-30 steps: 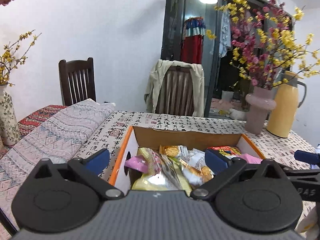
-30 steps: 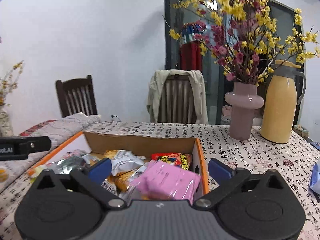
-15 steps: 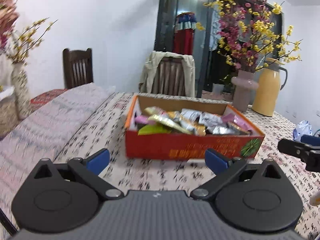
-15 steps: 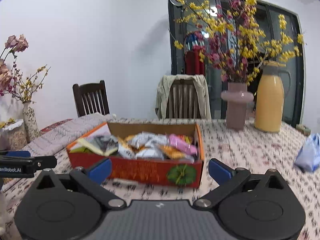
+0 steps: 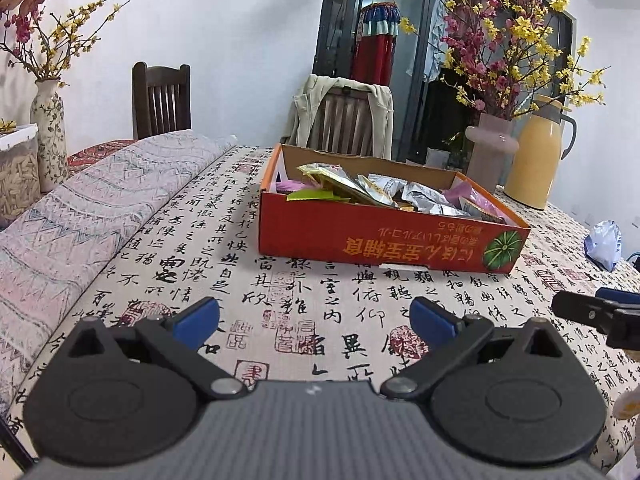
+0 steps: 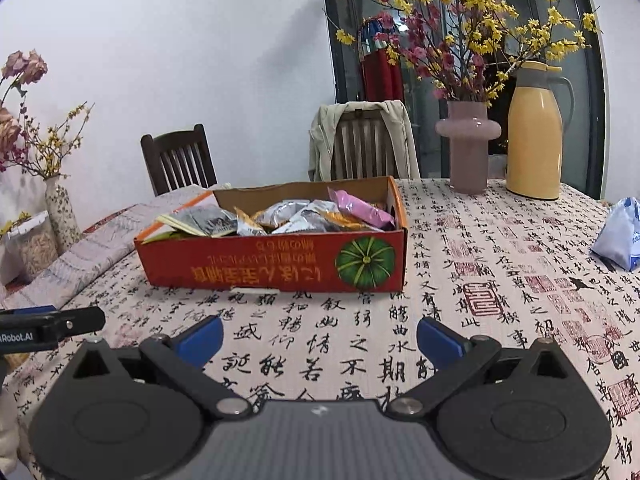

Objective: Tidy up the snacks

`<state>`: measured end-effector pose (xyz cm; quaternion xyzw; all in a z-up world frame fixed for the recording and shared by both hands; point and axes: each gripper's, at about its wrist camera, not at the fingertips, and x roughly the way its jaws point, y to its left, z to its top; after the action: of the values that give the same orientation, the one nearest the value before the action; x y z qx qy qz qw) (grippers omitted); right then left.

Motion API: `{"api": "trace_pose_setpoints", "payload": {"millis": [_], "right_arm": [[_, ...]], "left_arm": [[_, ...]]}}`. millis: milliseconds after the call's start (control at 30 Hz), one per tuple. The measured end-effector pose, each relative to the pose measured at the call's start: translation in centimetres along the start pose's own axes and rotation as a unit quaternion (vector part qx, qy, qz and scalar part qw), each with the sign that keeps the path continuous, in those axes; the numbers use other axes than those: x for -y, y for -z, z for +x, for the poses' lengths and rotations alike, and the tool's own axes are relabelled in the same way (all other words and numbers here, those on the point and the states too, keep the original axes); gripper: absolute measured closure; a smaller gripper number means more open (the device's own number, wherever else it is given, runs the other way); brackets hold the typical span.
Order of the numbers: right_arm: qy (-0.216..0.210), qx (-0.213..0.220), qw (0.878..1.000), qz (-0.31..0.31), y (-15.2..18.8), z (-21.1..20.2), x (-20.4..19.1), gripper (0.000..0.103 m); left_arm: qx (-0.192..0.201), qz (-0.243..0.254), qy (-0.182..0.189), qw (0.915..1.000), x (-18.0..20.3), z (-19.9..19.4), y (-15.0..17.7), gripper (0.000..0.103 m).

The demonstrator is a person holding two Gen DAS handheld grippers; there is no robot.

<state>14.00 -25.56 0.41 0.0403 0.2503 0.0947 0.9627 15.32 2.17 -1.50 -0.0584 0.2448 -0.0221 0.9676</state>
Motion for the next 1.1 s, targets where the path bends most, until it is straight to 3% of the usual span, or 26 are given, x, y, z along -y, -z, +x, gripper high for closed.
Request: {"api": "trace_pose_setpoints", "payload": {"millis": [1100], "right_arm": [[0.001,-0.002,1.0,0.0,0.01,0.13,-0.05,0.0]], "left_arm": [[0.0,-0.002,0.003,1.0,-0.11,-0.16,0.25,0.0]]}}
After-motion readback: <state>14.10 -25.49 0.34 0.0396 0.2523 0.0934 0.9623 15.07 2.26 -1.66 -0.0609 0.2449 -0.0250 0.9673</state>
